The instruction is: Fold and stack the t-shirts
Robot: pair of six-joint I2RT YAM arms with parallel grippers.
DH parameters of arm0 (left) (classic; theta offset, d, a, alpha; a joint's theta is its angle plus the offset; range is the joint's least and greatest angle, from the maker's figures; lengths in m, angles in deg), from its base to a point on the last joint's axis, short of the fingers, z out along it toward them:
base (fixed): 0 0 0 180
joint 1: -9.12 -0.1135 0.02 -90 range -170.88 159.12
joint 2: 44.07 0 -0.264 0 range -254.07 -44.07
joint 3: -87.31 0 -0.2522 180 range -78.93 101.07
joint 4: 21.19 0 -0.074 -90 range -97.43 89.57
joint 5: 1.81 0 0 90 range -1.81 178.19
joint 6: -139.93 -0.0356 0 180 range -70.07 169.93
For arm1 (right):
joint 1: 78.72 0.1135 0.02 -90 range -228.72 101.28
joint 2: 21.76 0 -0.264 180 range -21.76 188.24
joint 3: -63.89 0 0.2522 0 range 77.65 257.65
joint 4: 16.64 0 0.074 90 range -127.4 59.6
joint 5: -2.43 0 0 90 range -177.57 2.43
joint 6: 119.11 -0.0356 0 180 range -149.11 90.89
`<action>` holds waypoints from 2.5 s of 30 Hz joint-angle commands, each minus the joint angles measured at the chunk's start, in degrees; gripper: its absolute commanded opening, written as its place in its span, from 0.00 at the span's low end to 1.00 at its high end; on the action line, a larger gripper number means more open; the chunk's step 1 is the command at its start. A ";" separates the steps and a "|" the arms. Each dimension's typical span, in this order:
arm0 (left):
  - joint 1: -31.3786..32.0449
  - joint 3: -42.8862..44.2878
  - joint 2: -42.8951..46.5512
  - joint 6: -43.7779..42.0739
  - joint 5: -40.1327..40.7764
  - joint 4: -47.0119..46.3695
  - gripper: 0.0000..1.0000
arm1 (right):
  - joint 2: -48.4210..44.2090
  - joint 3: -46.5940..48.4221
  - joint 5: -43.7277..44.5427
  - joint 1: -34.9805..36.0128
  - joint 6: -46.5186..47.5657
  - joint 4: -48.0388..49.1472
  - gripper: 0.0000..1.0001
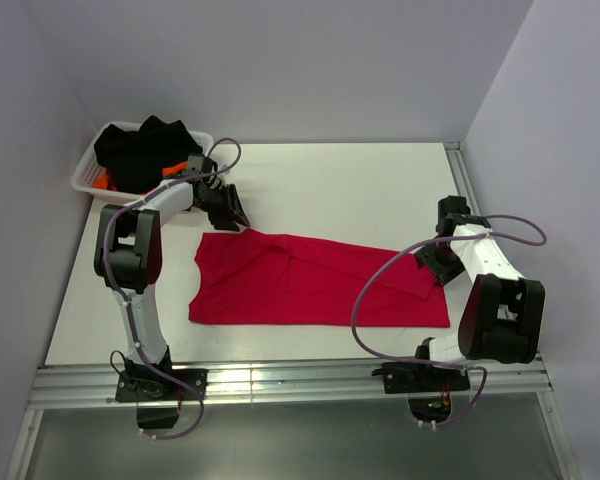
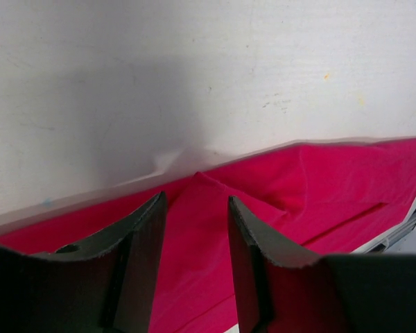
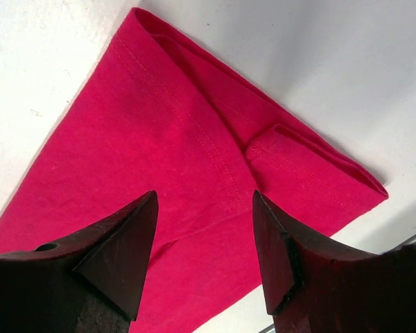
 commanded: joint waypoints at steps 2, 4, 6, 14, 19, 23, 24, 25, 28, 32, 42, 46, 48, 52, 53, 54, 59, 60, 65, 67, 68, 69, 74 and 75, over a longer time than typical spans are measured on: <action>0.29 2.13 1.73 -1.39 -2.52 -0.73 0.46 | -0.07 -0.57 0.70 -0.46 -0.17 0.46 0.64; 0.29 3.28 0.59 -1.48 -2.52 0.15 0.46 | -0.07 -0.49 0.70 -0.46 -0.08 0.29 0.64; 0.29 3.28 0.24 -1.39 -2.61 -0.02 0.46 | -0.07 -0.31 0.70 -0.46 0.01 0.20 0.64; 0.38 1.88 -0.73 -1.39 -3.22 -0.99 0.44 | -0.16 -0.31 0.35 -0.46 -0.25 0.20 0.64; 0.73 1.70 -1.44 -1.74 -3.14 -0.99 0.43 | -0.16 -0.49 0.17 -0.46 -0.26 0.29 0.64; 1.34 1.44 -1.70 -1.83 -3.40 -1.25 0.43 | -0.33 -0.92 0.00 -0.46 -0.34 0.29 0.64; 1.43 1.26 -1.87 -1.83 -3.40 -1.34 0.43 | -0.33 -0.93 0.00 -0.46 -0.34 0.37 0.64; 1.61 1.35 -1.96 -1.91 -3.31 -1.26 0.43 | -0.42 -0.93 0.00 -0.46 -0.34 0.37 0.64; 2.22 1.18 -2.14 -2.00 -2.87 -1.25 0.43 | -0.68 -1.37 -0.09 -0.46 -0.52 0.46 0.64; 2.49 0.65 -2.05 -2.00 -2.87 -1.52 0.41 | -1.03 -1.89 -0.18 -0.55 -0.61 0.55 0.63; 2.75 0.04 -2.14 -2.18 -3.58 -1.69 0.18 | -1.83 -3.04 -0.18 -0.55 -0.87 0.55 0.63; 2.84 -0.58 -1.88 -2.18 -4.19 -2.22 0.09 | -2.35 -3.65 0.00 -0.55 -0.96 0.55 0.63; 2.92 -0.76 -1.79 -2.18 -4.10 -2.40 0.08 | -2.53 -3.83 0.17 -0.55 -0.96 0.46 0.63; 2.93 -0.23 -0.21 -2.27 -1.39 -2.75 0.13 | -3.32 -4.35 0.26 -0.63 -0.78 0.29 0.63; 2.84 0.03 0.23 -2.53 -1.03 -2.66 0.20 | -3.49 -4.62 0.17 -0.63 -0.87 0.29 0.63; 2.75 0.90 0.32 -2.53 -0.77 -2.66 0.25 | -3.67 -4.62 0.26 -0.63 -0.78 0.11 0.63; 2.14 4.25 -2.48 -2.27 -0.76 -1.35 0.41 | -4.20 -4.97 0.78 -0.63 -0.26 -0.33 0.63; 2.13 4.77 -2.67 -2.35 -0.85 -1.43 0.40 | -4.29 -4.97 0.96 -0.72 -0.17 -0.42 0.63; 1.87 4.25 -2.67 -2.35 -0.76 -2.22 0.38 | -4.64 -4.71 1.31 -0.81 0.09 -0.68 0.63; 1.61 4.25 -2.67 -2.44 -0.68 -2.31 0.37 | -4.73 -4.79 1.31 -0.81 0.18 -0.68 0.63; 1.43 4.34 -2.84 -2.53 -0.50 -2.31 0.37 | -4.73 -4.97 1.23 -0.81 0.18 -0.59 0.63; 1.34 4.43 -3.02 -2.53 -0.59 -2.40 0.37 | -4.64 -4.97 1.14 -0.81 0.18 -0.59 0.63; 0.29 4.69 -4.95 -2.53 -0.24 -2.48 0.34 | -4.55 -4.36 0.96 -0.81 0.36 -0.86 0.63; 0.20 4.60 -5.13 -2.53 -0.24 -2.66 0.34 | -4.55 -4.27 1.05 -0.81 0.45 -0.94 0.63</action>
